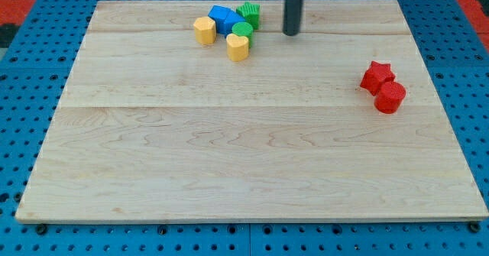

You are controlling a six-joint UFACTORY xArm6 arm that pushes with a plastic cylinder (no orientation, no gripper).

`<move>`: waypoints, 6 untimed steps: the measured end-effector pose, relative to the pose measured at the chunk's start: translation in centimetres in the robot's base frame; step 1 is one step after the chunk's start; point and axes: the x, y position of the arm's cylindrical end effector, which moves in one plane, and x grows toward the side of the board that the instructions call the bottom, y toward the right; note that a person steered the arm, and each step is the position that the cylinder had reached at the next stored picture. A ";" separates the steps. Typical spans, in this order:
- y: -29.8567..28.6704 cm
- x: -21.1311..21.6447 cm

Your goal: Move the heart into the hexagon

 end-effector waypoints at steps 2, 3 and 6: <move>-11.0 5.2; -13.2 3.0; 14.1 2.9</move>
